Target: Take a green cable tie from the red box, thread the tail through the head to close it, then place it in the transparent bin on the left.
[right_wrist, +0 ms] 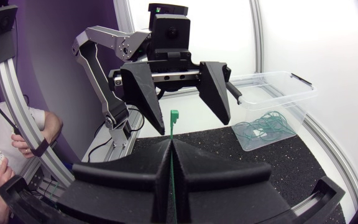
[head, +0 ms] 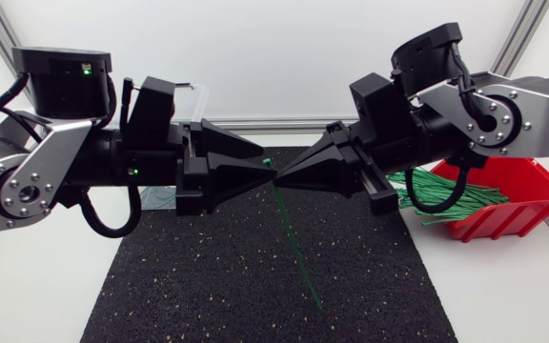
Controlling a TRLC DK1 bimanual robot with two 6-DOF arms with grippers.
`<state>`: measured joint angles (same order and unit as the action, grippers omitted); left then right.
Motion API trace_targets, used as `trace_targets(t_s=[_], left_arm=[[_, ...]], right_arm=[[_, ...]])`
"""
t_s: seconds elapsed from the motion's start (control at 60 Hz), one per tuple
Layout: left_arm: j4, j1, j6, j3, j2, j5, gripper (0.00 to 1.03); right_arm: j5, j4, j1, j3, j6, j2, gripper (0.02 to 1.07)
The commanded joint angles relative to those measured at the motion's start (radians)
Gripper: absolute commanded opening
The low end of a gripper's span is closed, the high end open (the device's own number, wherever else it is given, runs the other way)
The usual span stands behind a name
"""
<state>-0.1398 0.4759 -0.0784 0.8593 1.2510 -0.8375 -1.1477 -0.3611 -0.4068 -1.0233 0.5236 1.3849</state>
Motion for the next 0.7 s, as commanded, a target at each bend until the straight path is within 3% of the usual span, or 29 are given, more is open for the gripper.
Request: trace_targets(t_s=[0.0,0.483,0.683], left_arm=[[-0.014,-0.003,0.016,0.021,0.016,-0.014,0.67],[-0.014,0.007,0.016,0.017,0.022,-0.011,0.65],[-0.007,0.009,0.016,0.027,0.034,-0.005,0.43]], right_arm=[[0.011,0.017,-0.007,0.028,-0.014,-0.02,0.08],[0.029,0.071,-0.02,0.052,-0.054,-0.046,0.08],[0.042,0.102,-0.024,0.066,-0.079,-0.061,0.08]])
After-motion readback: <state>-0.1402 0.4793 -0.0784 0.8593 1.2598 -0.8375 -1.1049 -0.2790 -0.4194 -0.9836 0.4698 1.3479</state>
